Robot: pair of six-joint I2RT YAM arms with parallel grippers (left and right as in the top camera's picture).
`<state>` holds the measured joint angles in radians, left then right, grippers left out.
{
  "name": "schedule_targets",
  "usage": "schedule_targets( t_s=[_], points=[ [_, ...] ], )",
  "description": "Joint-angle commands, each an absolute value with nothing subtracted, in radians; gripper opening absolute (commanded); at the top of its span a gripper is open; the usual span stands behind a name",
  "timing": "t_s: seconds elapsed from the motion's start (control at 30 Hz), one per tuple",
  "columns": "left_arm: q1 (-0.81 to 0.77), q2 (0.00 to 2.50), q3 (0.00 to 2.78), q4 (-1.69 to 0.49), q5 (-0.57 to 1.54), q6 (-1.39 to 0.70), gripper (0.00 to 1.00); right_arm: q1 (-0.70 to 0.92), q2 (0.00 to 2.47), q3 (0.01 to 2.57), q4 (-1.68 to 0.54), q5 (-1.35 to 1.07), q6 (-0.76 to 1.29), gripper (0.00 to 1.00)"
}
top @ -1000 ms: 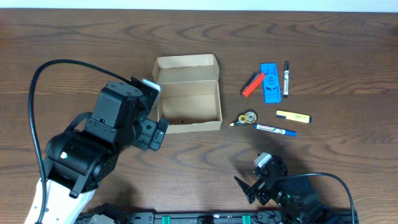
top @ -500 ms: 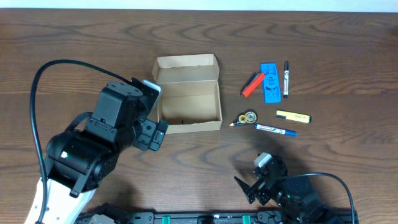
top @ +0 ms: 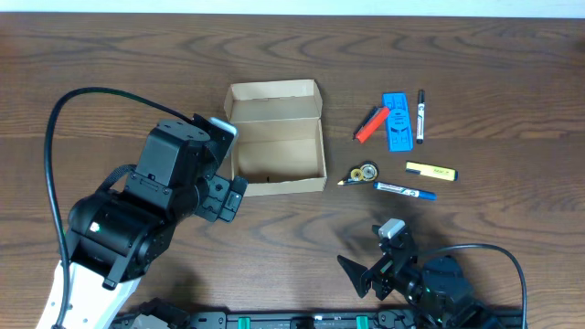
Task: Pack container
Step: 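Move the right gripper over the blue whiteboard duster and grasp it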
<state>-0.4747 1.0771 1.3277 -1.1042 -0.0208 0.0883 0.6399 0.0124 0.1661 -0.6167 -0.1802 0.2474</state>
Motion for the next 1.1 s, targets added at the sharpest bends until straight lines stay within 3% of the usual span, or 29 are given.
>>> schedule_targets(
  t_s=[0.0, 0.3, 0.8, 1.07],
  points=[
    [-0.47, 1.078, 1.332, -1.111, -0.007, 0.109, 0.95, 0.656, 0.006, 0.161, -0.607, -0.214, 0.314, 0.99],
    [-0.47, 1.078, 1.332, -1.111, -0.007, 0.109, 0.95, 0.635, 0.059, 0.193, -0.504, -0.147, 0.313, 0.99],
    [-0.47, 1.078, 1.332, -1.111, -0.007, 0.109, 0.95, 0.465, 0.677, 0.727, -0.617, -0.029, 0.051, 0.99],
    [-0.47, 1.078, 1.332, -1.111, -0.007, 0.109, 0.95, 0.458, 0.819, 0.783, -0.563, -0.032, 0.022, 0.99]
  ],
)
